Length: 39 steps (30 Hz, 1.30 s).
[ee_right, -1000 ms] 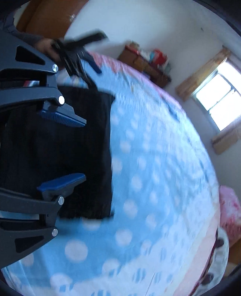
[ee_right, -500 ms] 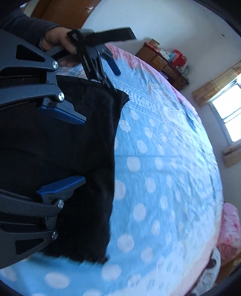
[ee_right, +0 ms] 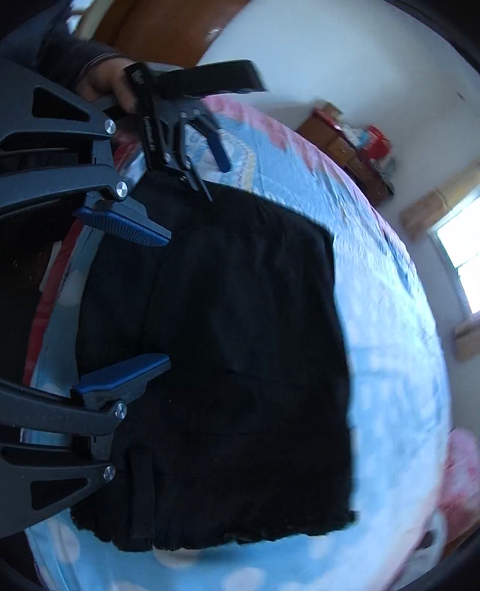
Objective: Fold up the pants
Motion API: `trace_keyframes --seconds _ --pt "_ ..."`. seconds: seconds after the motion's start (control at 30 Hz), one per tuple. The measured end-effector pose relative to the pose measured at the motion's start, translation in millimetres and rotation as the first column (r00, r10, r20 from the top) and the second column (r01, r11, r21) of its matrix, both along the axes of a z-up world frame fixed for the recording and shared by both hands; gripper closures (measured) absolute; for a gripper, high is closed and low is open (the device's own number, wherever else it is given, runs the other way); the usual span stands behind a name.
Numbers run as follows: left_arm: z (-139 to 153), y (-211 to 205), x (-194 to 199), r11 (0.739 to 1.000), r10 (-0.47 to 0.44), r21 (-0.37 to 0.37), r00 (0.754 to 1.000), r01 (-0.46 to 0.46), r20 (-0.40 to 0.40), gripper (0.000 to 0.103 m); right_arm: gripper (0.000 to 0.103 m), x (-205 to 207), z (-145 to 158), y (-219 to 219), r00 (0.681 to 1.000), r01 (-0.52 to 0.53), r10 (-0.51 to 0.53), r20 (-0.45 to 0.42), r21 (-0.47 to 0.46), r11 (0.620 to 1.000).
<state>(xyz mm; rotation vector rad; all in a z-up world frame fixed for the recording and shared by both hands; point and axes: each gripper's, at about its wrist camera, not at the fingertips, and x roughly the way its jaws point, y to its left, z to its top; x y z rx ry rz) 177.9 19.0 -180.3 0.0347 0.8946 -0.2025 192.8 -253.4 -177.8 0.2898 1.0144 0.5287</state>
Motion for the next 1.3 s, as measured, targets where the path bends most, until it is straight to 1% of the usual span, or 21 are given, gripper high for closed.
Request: trace_keyframes --seconds 0.07,0.13,0.27,0.4,0.47,0.5,0.53,0.6,0.7,0.77,0.87,0.97,1.03,1.1,1.17,1.23,1.27,1.3 --pt "1.3 -1.7 0.2 1.0 -0.003 0.013 1.0 0.003 0.001 0.0 0.041 2.0 -0.7 -2.6 1.0 0.0 0.0 -0.002 0.014 1.0" --pt "4.7 -2.9 -1.4 1.0 0.0 0.02 1.0 0.0 0.006 0.0 0.041 -0.8 2.0 -2.3 1.0 -0.007 0.007 0.006 0.005 1.0" --pt "17.8 -6.8 -8.6 1.0 -0.009 0.014 1.0 0.009 0.026 0.0 0.041 -11.7 15.8 -0.4 0.999 0.0 0.002 0.038 -0.052 0.999" --pt "31.1 -15.8 -13.7 0.999 -0.037 0.002 0.998 0.037 0.059 0.0 0.041 -20.2 34.1 -7.4 0.994 0.023 -0.013 0.11 -0.087 0.996" --pt "29.1 -26.0 -12.8 0.998 -0.063 0.012 0.997 0.062 0.055 0.0 0.041 -19.4 31.8 -12.3 0.993 0.046 -0.033 0.11 -0.121 0.992" --pt "26.9 -30.0 -11.6 0.997 -0.07 0.017 0.996 0.069 0.051 0.0 0.041 -17.3 26.2 -17.2 0.994 0.06 -0.048 0.093 -0.13 0.99" --pt "23.1 -35.1 -10.0 0.997 -0.08 0.026 0.996 0.079 0.047 0.0 0.041 -15.6 21.0 -21.7 0.996 0.058 -0.05 0.076 -0.109 0.992" --pt "9.1 -47.5 -3.4 0.993 -0.101 0.058 0.995 0.101 0.009 0.0 0.041 -13.6 12.9 -25.5 0.997 0.056 -0.05 0.063 -0.093 0.994" --pt "1.1 -54.6 2.2 0.993 -0.102 0.065 0.995 0.102 -0.003 0.0 0.041 -12.5 6.8 -23.3 0.997 0.039 -0.031 0.071 -0.116 0.992" --pt "2.3 -53.1 3.4 0.994 -0.102 0.049 0.995 0.102 -0.007 0.0 0.041 -13.1 7.1 -21.2 0.996 0.032 -0.022 0.081 -0.125 0.992" --pt "7.7 -51.9 1.9 0.993 -0.107 0.052 0.994 0.107 -0.005 0.0 0.041 -12.8 9.8 -21.9 0.996 0.027 -0.018 0.082 -0.113 0.993" --pt "27.7 -45.2 0.2 0.994 -0.096 0.054 0.994 0.093 0.053 0.0 0.041 -15.7 28.1 -29.0 0.994 0.045 -0.038 0.101 -0.064 0.997" --pt "44.8 -41.3 7.4 0.995 -0.093 0.042 0.991 0.09 0.097 0.0 0.041 -16.4 47.4 -31.8 0.986 0.062 -0.051 0.16 -0.06 0.996" --pt "52.8 -41.6 22.6 0.994 -0.096 0.071 0.988 0.088 0.121 0.0 0.041 -8.9 59.4 -33.5 0.98 0.064 -0.051 0.193 -0.062 0.996" --pt "54.5 -42.4 44.7 0.991 -0.091 0.113 0.987 0.076 0.129 0.0 0.041 6.7 65.1 -36.3 0.977 0.091 -0.075 0.201 -0.069 0.993" --pt "44.9 -44.0 68.6 0.985 -0.079 0.16 0.994 0.065 0.081 0.0 0.041 26.9 64.0 -43.6 0.974 0.121 -0.11 0.196 -0.042 0.992" --pt "38.7 -44.0 80.4 0.986 -0.085 0.151 0.995 0.077 0.047 0.0 0.041 35.9 60.0 -46.8 0.977 0.128 -0.121 0.176 -0.027 0.991" --pt "34.9 -44.1 85.5 0.986 -0.092 0.143 0.995 0.086 0.031 0.0 0.041 45.2 53.4 -50.4 0.98 0.139 -0.135 0.146 -0.021 0.99"
